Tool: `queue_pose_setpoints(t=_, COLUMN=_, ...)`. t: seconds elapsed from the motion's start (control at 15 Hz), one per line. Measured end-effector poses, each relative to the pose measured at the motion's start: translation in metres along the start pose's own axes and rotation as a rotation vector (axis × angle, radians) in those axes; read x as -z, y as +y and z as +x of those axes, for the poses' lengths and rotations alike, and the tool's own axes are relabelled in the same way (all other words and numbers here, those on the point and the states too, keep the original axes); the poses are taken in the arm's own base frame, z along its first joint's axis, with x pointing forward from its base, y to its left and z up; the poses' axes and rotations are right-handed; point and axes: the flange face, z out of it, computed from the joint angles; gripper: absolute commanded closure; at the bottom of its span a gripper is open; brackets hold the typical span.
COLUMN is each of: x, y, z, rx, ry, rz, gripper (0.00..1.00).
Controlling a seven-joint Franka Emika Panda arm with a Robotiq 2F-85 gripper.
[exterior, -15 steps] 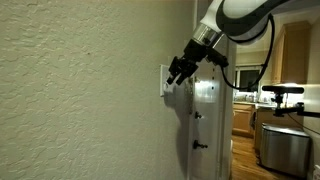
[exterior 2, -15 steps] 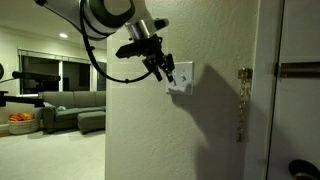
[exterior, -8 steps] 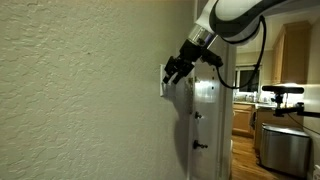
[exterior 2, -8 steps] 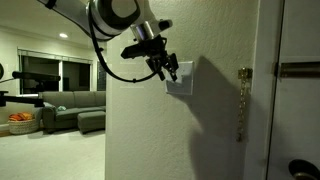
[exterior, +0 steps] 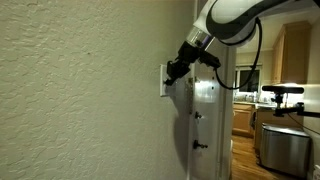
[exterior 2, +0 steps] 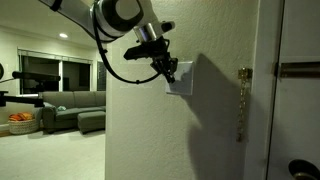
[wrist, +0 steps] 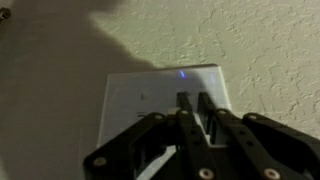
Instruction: Flip the switch on the left side of the wall
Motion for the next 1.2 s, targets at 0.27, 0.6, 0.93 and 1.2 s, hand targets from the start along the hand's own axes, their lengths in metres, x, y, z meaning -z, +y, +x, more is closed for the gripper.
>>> queue_pose_setpoints(t=0.27, x=0.0, y=0.001, z=0.001, rx=0.007, ry=0.0, rz=-0.001, gripper=0.98)
queue_pose_setpoints(t=0.6, x=0.002, y=0.004, z=0.001, rx=0.048, ry=-0.004, rz=0.01, gripper=0.98)
queue_pose_setpoints(t=0.93, x=0.019, y=0.009, z=0.008, rx=0.077, ry=0.003, rz=0.035, gripper=0.98)
queue_pose_setpoints(t=1.2, x=0.049, y=0.013, z=0.003, rx=0.087, ry=-0.056, rz=0.041, gripper=0.98)
